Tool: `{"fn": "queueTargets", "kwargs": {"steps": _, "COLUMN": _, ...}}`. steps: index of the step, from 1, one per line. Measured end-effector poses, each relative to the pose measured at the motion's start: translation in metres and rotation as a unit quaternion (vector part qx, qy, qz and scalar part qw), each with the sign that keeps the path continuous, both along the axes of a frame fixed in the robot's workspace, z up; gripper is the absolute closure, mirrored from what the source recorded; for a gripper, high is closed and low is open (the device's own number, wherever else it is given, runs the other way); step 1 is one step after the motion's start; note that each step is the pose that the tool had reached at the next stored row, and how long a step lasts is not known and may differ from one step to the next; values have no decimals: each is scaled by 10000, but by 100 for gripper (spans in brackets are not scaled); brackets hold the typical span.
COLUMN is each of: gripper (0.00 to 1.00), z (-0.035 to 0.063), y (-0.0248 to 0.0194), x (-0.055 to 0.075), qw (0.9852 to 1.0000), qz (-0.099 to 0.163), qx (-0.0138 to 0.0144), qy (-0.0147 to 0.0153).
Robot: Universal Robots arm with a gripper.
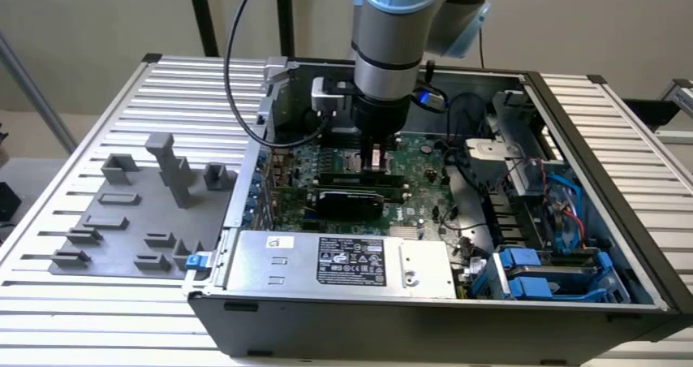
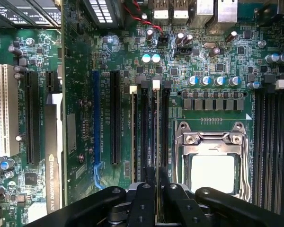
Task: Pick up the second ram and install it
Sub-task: 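Insert the second ram into the second slot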
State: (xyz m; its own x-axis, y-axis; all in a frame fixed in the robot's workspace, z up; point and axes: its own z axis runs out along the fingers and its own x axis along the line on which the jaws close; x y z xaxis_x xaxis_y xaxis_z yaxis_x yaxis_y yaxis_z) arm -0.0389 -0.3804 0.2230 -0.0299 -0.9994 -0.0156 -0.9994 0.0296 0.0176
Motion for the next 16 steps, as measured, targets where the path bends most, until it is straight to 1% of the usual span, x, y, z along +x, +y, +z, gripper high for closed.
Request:
{"fn": "queueTargets", "kwargs": {"steps": 8, "gripper": 100, "z": -9, "y": 13, "x": -6, "qw": 10000, "qz": 0, "qx": 0, "qy": -1}}
{"fn": "queueTargets", "kwargs": {"steps": 12, "gripper": 100, "z": -41, "y": 13, "x": -7, "qw": 10000, "qz": 0, "qx": 0, "qy": 0}}
{"fn": "queueTargets", "kwargs": {"steps": 16, "gripper": 100, "z": -43, "y": 13, "x": -7, "qw": 10000, "qz": 0, "qx": 0, "qy": 1}}
